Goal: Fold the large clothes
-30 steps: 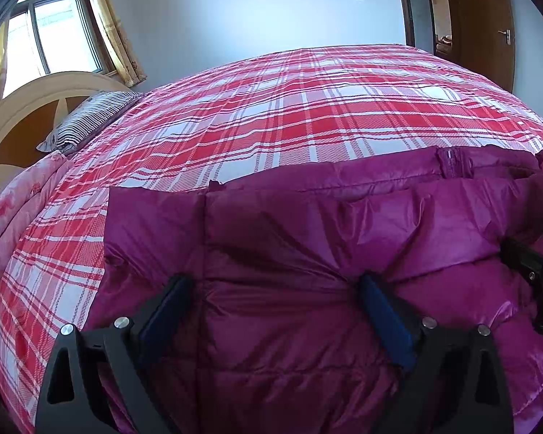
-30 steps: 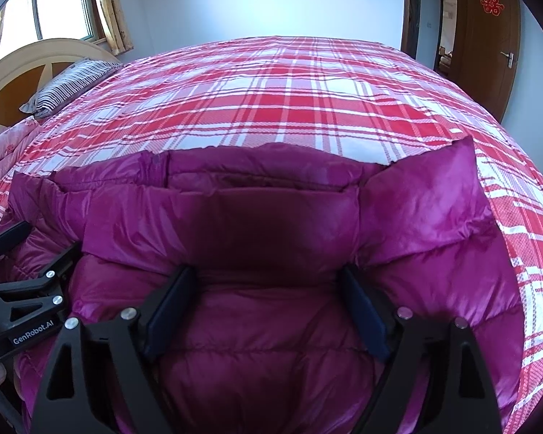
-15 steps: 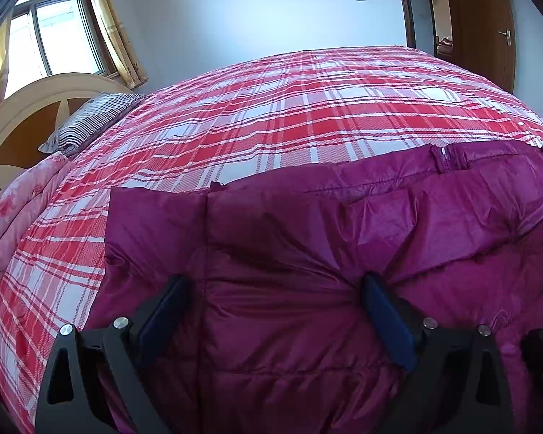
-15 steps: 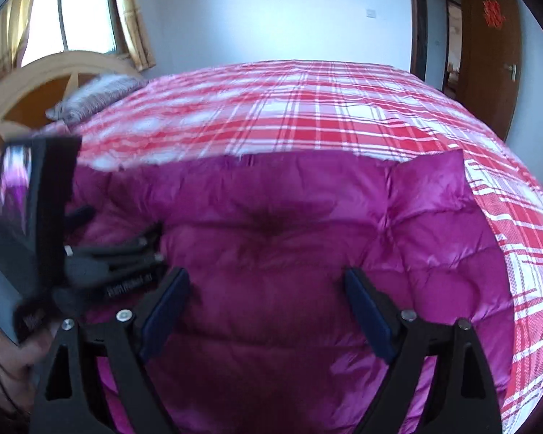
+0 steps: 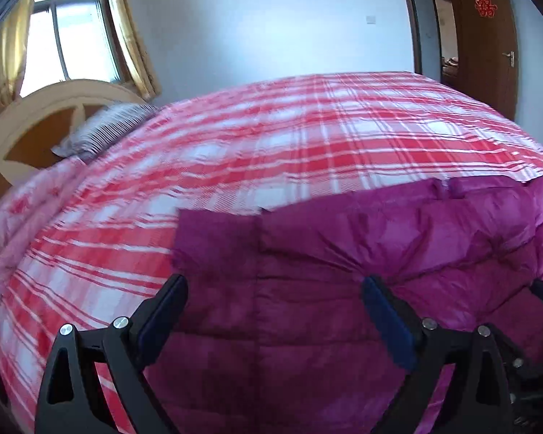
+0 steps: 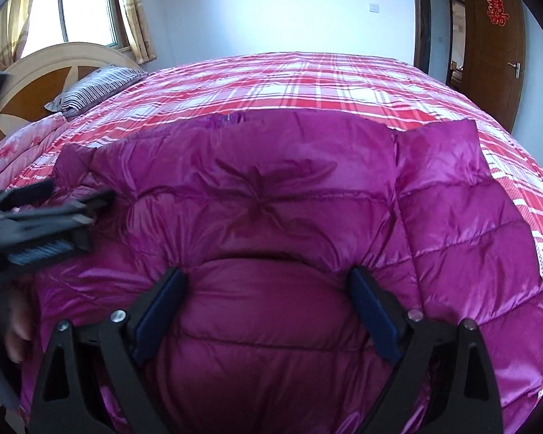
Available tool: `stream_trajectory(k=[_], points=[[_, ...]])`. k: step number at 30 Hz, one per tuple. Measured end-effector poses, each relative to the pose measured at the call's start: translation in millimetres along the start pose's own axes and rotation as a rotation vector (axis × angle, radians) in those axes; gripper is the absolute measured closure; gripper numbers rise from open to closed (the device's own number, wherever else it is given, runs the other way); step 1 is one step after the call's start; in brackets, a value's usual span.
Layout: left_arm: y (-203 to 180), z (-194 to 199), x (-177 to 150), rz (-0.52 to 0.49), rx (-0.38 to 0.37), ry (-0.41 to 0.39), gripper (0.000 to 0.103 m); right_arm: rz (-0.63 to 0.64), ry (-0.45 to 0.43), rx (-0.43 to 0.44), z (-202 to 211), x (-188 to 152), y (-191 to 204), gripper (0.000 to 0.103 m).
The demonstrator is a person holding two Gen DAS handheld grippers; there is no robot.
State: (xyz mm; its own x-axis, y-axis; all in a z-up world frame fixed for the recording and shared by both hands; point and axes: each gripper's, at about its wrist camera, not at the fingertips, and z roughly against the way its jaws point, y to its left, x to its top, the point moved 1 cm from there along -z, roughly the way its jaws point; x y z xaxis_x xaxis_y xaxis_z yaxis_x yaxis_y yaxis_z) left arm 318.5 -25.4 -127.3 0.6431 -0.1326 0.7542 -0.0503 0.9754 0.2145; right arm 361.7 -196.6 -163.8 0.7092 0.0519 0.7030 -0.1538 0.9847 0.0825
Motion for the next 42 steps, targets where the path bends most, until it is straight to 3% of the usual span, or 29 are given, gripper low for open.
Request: stream_trajectory(k=[3, 5, 15, 17, 19, 22, 26, 28, 32, 37, 40, 42], points=[[6, -23, -4, -0.030, 0.070, 0.054, 0.006, 0.005, -0.002, -0.010, -1, 0, 1, 0.009], [12, -43, -7, 0.029, 0.031, 0.115, 0.006, 0.007, -0.003, -0.014, -1, 0, 2, 0.009], [12, -57, -11, 0.063, 0.015, 0.139, 0.001, 0.014, 0.017, 0.014, 8, 8, -1, 0.011], [12, -58, -11, 0.064, 0.015, 0.136, 0.001, -0.059, -0.066, 0.104, 29, 15, -15, 0.011], [11, -58, -11, 0.059, 0.022, 0.135, 0.001, -0.140, -0.132, 0.138, 46, 25, -34, 0.010], [10, -57, -11, 0.054, 0.027, 0.131, 0.001, -0.183, -0.178, 0.107, 49, 43, -59, 0.008], [10, -57, -11, 0.051, 0.029, 0.133, 0.001, -0.251, -0.072, 0.032, 8, 53, -101, 0.009], [10, -57, -11, 0.052, 0.028, 0.138, 0.001, -0.302, -0.017, 0.040, -10, 50, -117, 0.009], [15, -45, -9, 0.074, 0.006, 0.145, 0.001, -0.285, 0.047, -0.001, -26, 49, -114, 0.005], [13, -1, -15, 0.072, -0.057, 0.061, 0.001, -0.253, 0.069, -0.036, -30, 48, -109, 0.003], [-9, -4, -26, -0.043, -0.012, 0.047, 0.001, -0.242, 0.065, -0.052, -24, 45, -107, 0.005], [-9, -10, -30, -0.022, -0.004, 0.034, 0.001, -0.220, 0.041, -0.087, -13, 45, -98, 0.007]])
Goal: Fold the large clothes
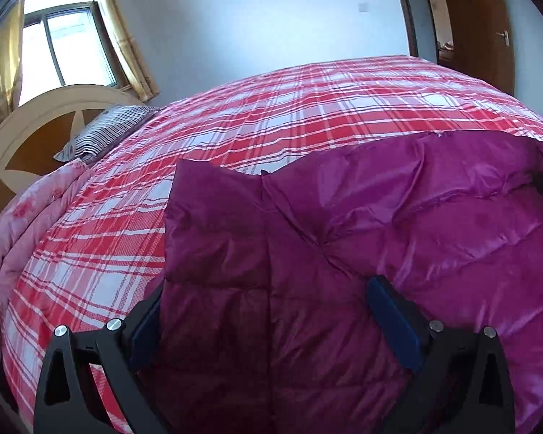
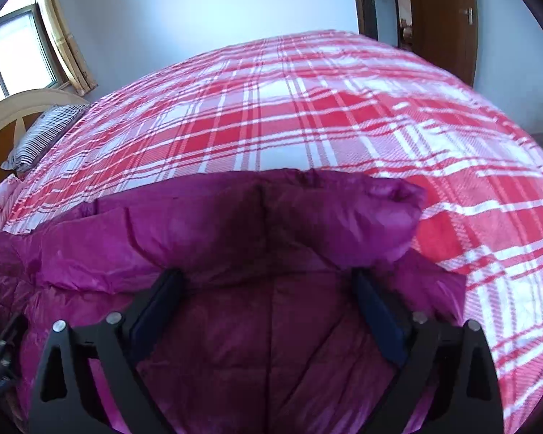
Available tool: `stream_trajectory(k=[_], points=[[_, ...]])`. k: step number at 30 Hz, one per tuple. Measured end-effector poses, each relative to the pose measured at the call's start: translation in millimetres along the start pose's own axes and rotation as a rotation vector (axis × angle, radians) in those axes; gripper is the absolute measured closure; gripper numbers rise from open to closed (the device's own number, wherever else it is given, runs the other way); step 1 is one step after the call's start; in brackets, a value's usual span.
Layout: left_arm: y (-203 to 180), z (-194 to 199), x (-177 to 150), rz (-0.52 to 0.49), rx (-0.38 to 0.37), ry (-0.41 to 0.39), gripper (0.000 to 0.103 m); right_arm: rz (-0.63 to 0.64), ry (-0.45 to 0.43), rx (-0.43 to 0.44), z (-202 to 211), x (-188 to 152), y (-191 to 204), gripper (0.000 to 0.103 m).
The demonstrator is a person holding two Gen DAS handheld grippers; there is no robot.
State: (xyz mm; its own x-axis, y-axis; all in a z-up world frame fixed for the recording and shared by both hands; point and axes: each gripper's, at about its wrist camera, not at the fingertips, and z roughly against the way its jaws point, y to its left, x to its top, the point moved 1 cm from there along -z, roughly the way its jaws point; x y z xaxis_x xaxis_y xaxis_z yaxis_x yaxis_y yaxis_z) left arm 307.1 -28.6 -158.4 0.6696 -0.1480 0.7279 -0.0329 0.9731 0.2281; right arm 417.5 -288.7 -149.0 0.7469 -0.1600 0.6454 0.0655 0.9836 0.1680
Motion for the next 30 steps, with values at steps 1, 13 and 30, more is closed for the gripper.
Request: stream_trajectory(k=[1, 13, 30], points=[[2, -1, -1, 0.020, -0.006, 0.007, 0.001, -0.001, -0.019, -0.001, 10, -3, 4, 0.007], [54, 53, -22, 0.139, -0.118, -0.028, 0.001, 0.250, -0.027, 0.058, 37, -74, 87, 0.002], [116, 54, -105, 0.422, -0.519, 0.052, 0.014, 0.263, -0.053, 0.032, 30, -84, 83, 0.000]])
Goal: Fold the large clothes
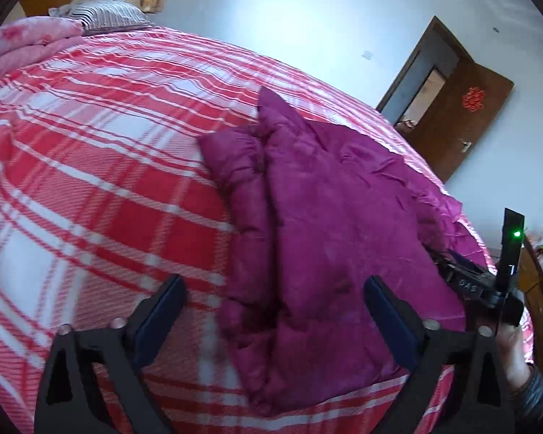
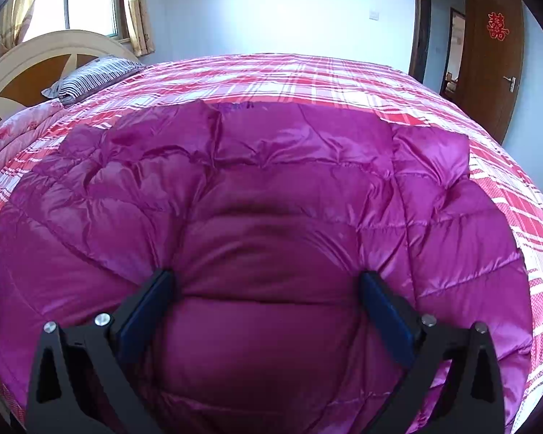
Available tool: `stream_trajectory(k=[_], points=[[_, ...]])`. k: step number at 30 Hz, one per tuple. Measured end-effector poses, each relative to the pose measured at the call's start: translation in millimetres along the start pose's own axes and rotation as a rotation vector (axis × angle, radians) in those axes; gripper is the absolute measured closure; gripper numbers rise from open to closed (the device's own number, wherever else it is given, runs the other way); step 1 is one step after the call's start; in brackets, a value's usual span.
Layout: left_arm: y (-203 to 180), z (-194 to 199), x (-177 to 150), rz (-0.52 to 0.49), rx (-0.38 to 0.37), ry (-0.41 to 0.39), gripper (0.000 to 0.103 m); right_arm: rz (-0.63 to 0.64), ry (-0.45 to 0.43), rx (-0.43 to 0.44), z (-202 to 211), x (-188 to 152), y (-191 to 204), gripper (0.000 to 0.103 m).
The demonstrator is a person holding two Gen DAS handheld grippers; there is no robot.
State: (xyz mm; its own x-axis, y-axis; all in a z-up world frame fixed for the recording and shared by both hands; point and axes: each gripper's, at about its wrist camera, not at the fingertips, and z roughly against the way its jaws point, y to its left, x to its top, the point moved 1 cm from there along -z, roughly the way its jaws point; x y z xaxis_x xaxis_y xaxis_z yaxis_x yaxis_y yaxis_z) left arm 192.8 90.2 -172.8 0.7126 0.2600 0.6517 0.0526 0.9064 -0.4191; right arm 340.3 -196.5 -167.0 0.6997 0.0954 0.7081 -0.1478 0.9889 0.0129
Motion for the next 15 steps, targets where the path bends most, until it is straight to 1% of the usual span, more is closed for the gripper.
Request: stream_trajectory(k=[1, 3, 4, 5, 6, 7, 10, 12, 14, 15], points=[[-2, -2, 0, -0.001, -0.017, -0.001, 0.035, -0.002, -0.003, 0.001, 0, 0, 1, 0.000], [-5, -9, 1, 0.007, -0.070, 0.018, 0.066, -0.002, -0.011, 0.002, 1, -1, 1, 0.000], [-5, -9, 3, 0.020, -0.097, 0.021, 0.079, -0.003, -0.015, 0.002, 1, -2, 2, 0.000], [-6, -6, 4, 0.035, -0.125, 0.017, 0.083, -0.004, -0.019, 0.001, 2, -3, 2, 0.000], [-12, -2, 7, 0.027, -0.123, 0.006, 0.086, -0.004, -0.020, 0.001, 3, -4, 1, 0.000], [-18, 3, 10, 0.008, -0.128, -0.010, 0.087, -0.004, -0.020, 0.000, 3, -4, 1, 0.000], [-50, 28, 28, -0.041, -0.179, -0.073, 0.088, -0.004, -0.016, 0.000, 2, -4, 2, 0.000], [-80, 45, 44, -0.098, -0.217, -0.123, 0.088, -0.004, -0.015, 0.000, 2, -4, 2, 0.000], [-112, 54, 55, -0.163, -0.259, -0.146, 0.088, -0.007, -0.014, 0.004, 2, -4, 2, 0.000], [-136, 56, 60, -0.216, -0.280, -0.153, 0.088, -0.009, -0.013, 0.007, 2, -3, 1, 0.000]])
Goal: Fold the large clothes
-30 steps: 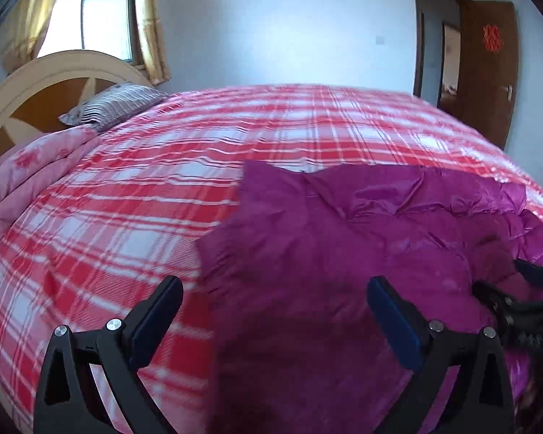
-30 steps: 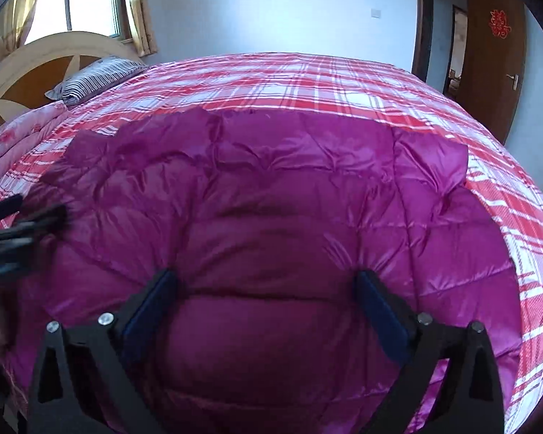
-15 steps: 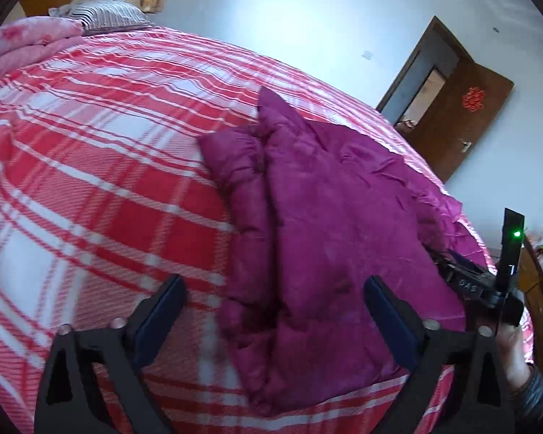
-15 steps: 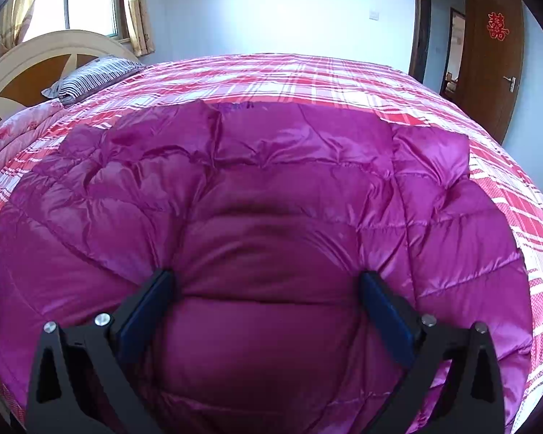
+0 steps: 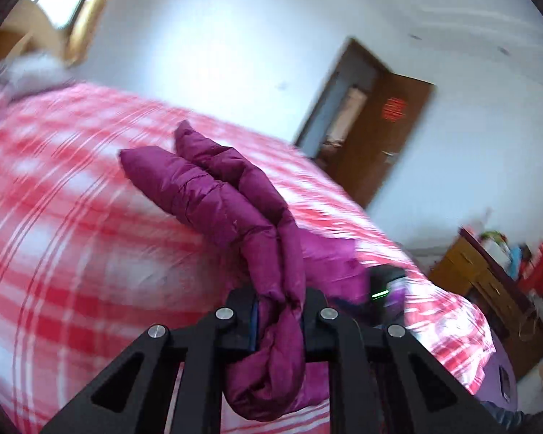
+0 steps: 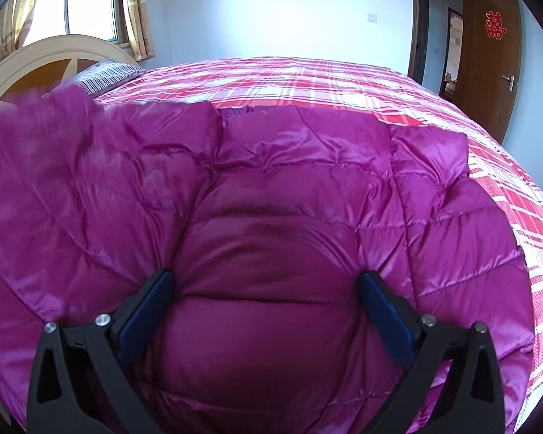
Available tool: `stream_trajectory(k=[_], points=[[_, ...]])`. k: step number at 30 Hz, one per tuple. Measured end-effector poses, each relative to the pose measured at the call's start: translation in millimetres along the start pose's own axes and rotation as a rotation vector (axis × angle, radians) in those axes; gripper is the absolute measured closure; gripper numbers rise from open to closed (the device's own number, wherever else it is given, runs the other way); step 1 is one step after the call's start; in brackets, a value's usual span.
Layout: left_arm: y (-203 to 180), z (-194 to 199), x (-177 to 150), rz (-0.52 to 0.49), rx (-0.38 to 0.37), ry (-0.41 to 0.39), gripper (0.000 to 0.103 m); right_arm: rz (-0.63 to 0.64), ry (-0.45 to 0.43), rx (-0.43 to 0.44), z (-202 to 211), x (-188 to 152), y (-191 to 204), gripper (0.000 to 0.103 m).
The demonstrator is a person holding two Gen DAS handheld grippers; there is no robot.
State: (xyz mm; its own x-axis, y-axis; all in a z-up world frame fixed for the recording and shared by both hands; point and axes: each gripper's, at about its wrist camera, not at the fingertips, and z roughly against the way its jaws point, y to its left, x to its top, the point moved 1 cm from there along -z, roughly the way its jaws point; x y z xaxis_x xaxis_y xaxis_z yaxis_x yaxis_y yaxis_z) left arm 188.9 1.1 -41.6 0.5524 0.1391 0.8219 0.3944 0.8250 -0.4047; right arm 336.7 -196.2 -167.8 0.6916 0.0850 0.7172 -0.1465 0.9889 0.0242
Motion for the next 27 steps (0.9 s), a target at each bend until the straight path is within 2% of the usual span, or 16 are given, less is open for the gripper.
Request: stream_trajectory(k=[6, 9, 12, 16, 18, 20, 22, 24, 25, 26, 27], points=[[-85, -48, 7, -0.221, -0.048, 0.033, 0.088, -0.028, 0.003, 0.046, 4, 1, -10, 0.001], [-103, -72, 3, -0.255, -0.081, 0.058, 0.088, -0.047, -0.004, 0.056, 21, -1, -25, 0.004], [-123, -96, -14, -0.309, -0.091, 0.089, 0.088, -0.115, -0.046, 0.057, 54, -6, -61, 0.004], [-149, -132, -48, -0.396, -0.092, 0.149, 0.088, -0.263, -0.160, -0.021, 99, -2, -132, 0.005], [-162, -150, -70, -0.464, -0.078, 0.174, 0.088, -0.363, -0.232, 0.013, 121, 7, -170, 0.011], [-168, -163, -87, -0.517, -0.061, 0.193, 0.088, -0.380, -0.270, 0.088, 133, 21, -184, 0.012], [-170, -169, -97, -0.553, -0.049, 0.195, 0.088, -0.328, -0.236, 0.227, 129, 43, -182, 0.015], [-174, -168, -101, -0.587, -0.041, 0.184, 0.087, -0.286, -0.192, 0.299, 115, 60, -175, 0.017], [-175, -164, -102, -0.595, -0.037, 0.180, 0.087, -0.267, -0.153, 0.314, 105, 66, -170, 0.022], [-173, -156, -98, -0.599, -0.030, 0.176, 0.086, -0.249, -0.085, 0.334, 87, 73, -166, 0.029], [-175, -149, -95, -0.608, -0.025, 0.174, 0.084, -0.242, -0.041, 0.344, 73, 75, -164, 0.049]])
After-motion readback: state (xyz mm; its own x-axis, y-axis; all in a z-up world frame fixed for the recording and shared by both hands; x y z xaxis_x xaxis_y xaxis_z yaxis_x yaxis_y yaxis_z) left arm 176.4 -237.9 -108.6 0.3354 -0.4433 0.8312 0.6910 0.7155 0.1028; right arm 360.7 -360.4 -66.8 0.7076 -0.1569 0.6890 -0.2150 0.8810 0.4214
